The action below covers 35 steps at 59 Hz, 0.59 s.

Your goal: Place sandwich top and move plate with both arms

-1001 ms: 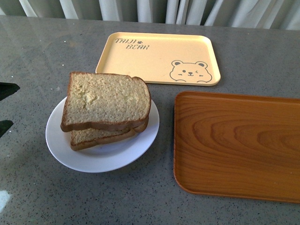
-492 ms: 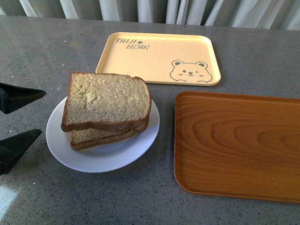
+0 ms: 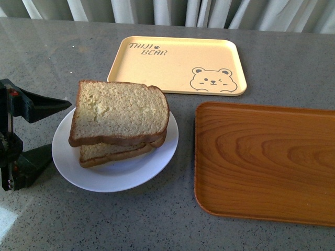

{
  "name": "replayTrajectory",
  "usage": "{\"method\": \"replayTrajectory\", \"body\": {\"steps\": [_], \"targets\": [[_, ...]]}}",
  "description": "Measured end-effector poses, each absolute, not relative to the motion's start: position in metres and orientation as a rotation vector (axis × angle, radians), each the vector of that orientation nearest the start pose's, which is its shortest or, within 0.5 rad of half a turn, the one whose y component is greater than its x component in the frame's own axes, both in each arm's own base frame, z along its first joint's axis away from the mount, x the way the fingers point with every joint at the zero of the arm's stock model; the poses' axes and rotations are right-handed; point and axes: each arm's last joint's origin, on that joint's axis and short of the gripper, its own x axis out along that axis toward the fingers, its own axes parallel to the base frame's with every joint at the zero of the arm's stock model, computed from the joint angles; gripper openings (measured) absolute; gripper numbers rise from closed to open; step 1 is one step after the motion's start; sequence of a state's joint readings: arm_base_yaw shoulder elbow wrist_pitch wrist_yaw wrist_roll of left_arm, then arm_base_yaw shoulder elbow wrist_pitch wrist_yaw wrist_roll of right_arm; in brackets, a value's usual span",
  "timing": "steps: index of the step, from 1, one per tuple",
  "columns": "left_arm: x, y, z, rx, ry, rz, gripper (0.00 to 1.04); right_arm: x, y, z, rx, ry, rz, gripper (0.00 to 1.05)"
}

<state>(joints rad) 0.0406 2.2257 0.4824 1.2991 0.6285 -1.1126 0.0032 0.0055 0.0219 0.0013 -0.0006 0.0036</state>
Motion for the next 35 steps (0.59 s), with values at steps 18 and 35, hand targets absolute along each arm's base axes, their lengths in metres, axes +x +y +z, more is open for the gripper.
{"method": "replayTrajectory", "body": {"steps": [18, 35], "targets": [[0.2817, -0.0066, 0.0194, -1.201, 0.727, -0.292, 0.81, 0.0967, 0.0003, 0.1707, 0.004, -0.018, 0.004, 0.96], [0.2804, -0.0084, 0.015, -1.192, 0.743, -0.316, 0.33, 0.0967, 0.0003, 0.1707, 0.004, -0.018, 0.004, 0.96]]}}
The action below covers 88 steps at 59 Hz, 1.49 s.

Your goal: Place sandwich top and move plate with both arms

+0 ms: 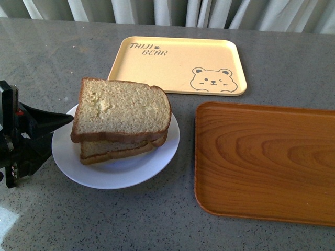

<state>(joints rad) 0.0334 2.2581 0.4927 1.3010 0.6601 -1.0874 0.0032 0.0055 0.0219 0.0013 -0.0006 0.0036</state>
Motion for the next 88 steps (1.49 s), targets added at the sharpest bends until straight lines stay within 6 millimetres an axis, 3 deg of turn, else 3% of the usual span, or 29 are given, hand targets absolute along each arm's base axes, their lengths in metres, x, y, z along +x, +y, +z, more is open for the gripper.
{"method": "replayTrajectory", "body": {"steps": [11, 23, 37, 71, 75, 82, 88], "targets": [[0.279, -0.009, 0.01, -1.195, 0.76, -0.336, 0.02, 0.097, 0.0, 0.171, 0.004, -0.018, 0.003, 0.96], [0.278, -0.008, 0.004, -1.218, 0.748, -0.352, 0.02, 0.097, 0.0, 0.171, 0.004, -0.018, 0.003, 0.96], [0.28, -0.004, 0.018, -1.217, 0.698, -0.374, 0.02, 0.097, 0.0, 0.171, 0.004, -0.018, 0.003, 0.96], [0.28, -0.004, 0.018, -1.217, 0.696, -0.368, 0.02, 0.097, 0.0, 0.171, 0.004, -0.018, 0.003, 0.96], [0.286, -0.012, 0.031, -1.232, 0.684, -0.382, 0.02, 0.097, 0.0, 0.171, 0.004, -0.018, 0.003, 0.96], [0.299, -0.022, 0.074, -1.21, 0.595, -0.509, 0.02, 0.097, 0.0, 0.171, 0.004, -0.018, 0.004, 0.96], [0.299, -0.022, 0.074, -1.217, 0.62, -0.492, 0.02, 0.097, 0.0, 0.171, 0.004, -0.018, 0.003, 0.96]]}}
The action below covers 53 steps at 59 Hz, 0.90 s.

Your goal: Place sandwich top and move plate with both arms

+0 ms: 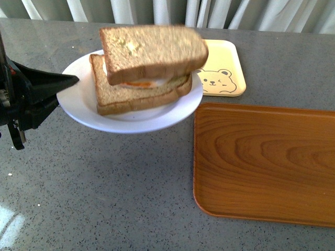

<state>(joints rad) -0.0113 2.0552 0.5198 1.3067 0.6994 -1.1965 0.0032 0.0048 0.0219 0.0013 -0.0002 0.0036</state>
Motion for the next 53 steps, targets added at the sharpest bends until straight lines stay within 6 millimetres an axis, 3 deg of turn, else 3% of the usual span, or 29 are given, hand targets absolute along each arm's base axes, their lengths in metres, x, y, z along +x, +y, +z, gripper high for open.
{"method": "replayTrajectory", "body": {"steps": [7, 15, 29, 35, 53], "targets": [[0.303, -0.022, 0.074, -1.216, 0.638, -0.489, 0.02, 0.097, 0.0, 0.171, 0.004, -0.018, 0.004, 0.96], [0.321, -0.022, 0.081, -1.201, 0.618, -0.506, 0.02, 0.097, 0.0, 0.171, 0.004, -0.018, 0.003, 0.96], [0.366, -0.032, 0.084, -1.166, 0.634, -0.561, 0.02, 0.097, 0.0, 0.171, 0.004, -0.018, 0.004, 0.96], [0.394, -0.037, 0.08, -1.148, 0.649, -0.579, 0.02, 0.097, 0.0, 0.171, 0.004, -0.018, 0.003, 0.96], [0.445, -0.049, 0.064, -1.11, 0.718, -0.611, 0.02, 0.097, 0.0, 0.171, 0.003, -0.018, 0.003, 0.96]]}}
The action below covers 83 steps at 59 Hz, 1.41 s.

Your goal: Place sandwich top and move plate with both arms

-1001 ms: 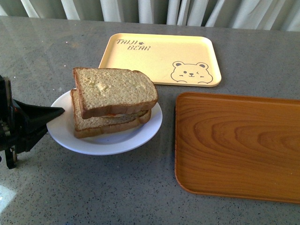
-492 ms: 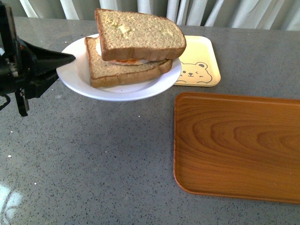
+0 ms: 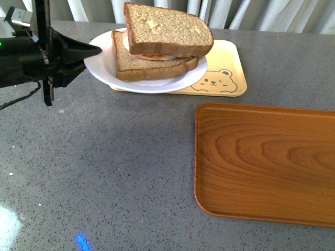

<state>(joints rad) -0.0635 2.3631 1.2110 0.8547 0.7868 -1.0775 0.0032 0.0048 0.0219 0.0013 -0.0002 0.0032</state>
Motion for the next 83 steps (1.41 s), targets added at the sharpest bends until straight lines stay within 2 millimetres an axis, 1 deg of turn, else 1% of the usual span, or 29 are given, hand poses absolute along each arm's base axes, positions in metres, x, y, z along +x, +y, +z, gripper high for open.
{"method": "replayTrajectory", "body": {"steps": [3, 13, 16, 23, 28, 32, 36, 49, 54, 56, 57, 58, 66, 70, 76, 80, 82, 83], "targets": [[0.452, -0.049, 0.061, -1.104, 0.72, -0.61, 0.02, 0.097, 0.0, 0.171, 0.004, -0.018, 0.003, 0.96], [0.489, -0.049, 0.048, -1.091, 0.75, -0.594, 0.02, 0.097, 0.0, 0.171, 0.004, -0.018, 0.003, 0.96], [0.499, -0.05, 0.047, -1.081, 0.752, -0.596, 0.02, 0.097, 0.0, 0.171, 0.004, -0.018, 0.003, 0.96], [0.521, -0.053, 0.052, -1.055, 0.756, -0.614, 0.02, 0.097, 0.0, 0.171, 0.004, -0.018, 0.003, 0.96], [0.531, -0.056, 0.053, -1.041, 0.751, -0.626, 0.02, 0.097, 0.0, 0.171, 0.004, -0.018, 0.003, 0.96], [0.535, -0.062, 0.051, -1.035, 0.765, -0.631, 0.02, 0.097, 0.0, 0.171, 0.004, -0.018, 0.003, 0.96], [0.536, -0.068, 0.043, -1.028, 0.791, -0.636, 0.02, 0.097, 0.0, 0.171, 0.003, -0.018, 0.003, 0.96], [0.538, -0.073, 0.043, -1.015, 0.807, -0.641, 0.02, 0.097, 0.0, 0.171, 0.004, -0.018, 0.003, 0.96], [0.539, -0.073, 0.042, -1.013, 0.813, -0.639, 0.14, 0.097, 0.0, 0.171, 0.003, -0.018, 0.003, 0.96], [0.54, -0.073, 0.042, -1.011, 0.814, -0.638, 0.21, 0.097, 0.0, 0.171, 0.004, -0.018, 0.003, 0.96], [0.54, -0.073, 0.042, -1.011, 0.814, -0.638, 0.23, 0.097, 0.0, 0.171, 0.004, -0.018, 0.003, 0.96], [0.54, -0.073, 0.042, -1.009, 0.816, -0.635, 0.28, 0.097, 0.0, 0.171, 0.004, -0.018, 0.003, 0.96], [0.54, -0.069, 0.04, -0.983, 0.811, -0.628, 0.49, 0.097, 0.0, 0.171, 0.003, -0.018, 0.003, 0.96], [0.539, -0.066, 0.041, -0.967, 0.805, -0.626, 0.58, 0.097, 0.0, 0.171, 0.003, -0.018, 0.003, 0.96], [0.537, -0.053, 0.042, -0.948, 0.804, -0.607, 0.73, 0.097, 0.0, 0.171, 0.003, -0.018, 0.003, 0.96], [0.535, -0.041, 0.045, -0.937, 0.797, -0.59, 0.83, 0.097, 0.0, 0.171, 0.004, -0.018, 0.003, 0.96], [0.533, -0.031, 0.048, -0.926, 0.79, -0.582, 0.92, 0.097, 0.0, 0.171, 0.004, -0.018, 0.003, 0.96], [0.533, -0.029, 0.049, -0.92, 0.787, -0.58, 0.93, 0.097, 0.0, 0.171, 0.003, -0.018, 0.004, 0.96]]}}
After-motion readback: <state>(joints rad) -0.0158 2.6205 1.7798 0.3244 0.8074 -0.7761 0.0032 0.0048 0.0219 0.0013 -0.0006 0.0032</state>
